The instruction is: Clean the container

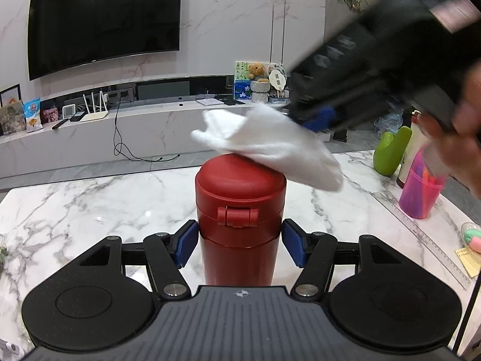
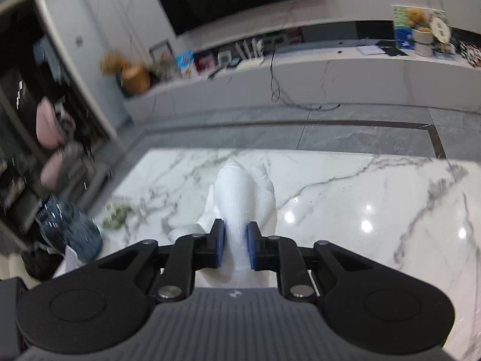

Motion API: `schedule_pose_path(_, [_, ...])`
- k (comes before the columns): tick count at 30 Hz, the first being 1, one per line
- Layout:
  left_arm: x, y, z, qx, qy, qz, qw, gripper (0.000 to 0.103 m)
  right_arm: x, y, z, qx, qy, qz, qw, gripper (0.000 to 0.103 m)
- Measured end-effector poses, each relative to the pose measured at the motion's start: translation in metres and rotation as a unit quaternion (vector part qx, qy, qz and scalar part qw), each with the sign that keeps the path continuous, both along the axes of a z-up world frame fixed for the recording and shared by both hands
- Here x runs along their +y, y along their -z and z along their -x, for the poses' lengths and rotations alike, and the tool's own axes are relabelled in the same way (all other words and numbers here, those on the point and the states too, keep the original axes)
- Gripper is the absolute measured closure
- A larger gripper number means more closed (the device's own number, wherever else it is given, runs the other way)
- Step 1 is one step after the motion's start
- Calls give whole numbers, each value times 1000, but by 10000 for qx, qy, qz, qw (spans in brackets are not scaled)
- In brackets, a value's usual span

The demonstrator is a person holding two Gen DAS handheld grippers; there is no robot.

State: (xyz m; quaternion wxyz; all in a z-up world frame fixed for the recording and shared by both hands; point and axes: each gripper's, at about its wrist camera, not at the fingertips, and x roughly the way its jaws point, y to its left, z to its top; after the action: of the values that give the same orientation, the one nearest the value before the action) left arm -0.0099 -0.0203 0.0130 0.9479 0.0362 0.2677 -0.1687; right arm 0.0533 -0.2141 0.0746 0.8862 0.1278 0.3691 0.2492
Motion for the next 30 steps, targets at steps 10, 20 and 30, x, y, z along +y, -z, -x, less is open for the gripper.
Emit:
schedule_pose_path(10, [-2, -2, -1, 99, 215, -280, 9993, 44, -26, 45, 42, -357, 506, -1412, 9880, 82])
schedule_pose_path(20, [-1, 4, -2, 29, 627, -693, 9956, 44, -39, 76, 27, 300, 508, -1481, 9872, 84])
schedule_pose_path(30, [-4, 6, 1, 37, 644, -725, 9953, 44, -24, 108, 25, 739, 393, -787, 9934, 87])
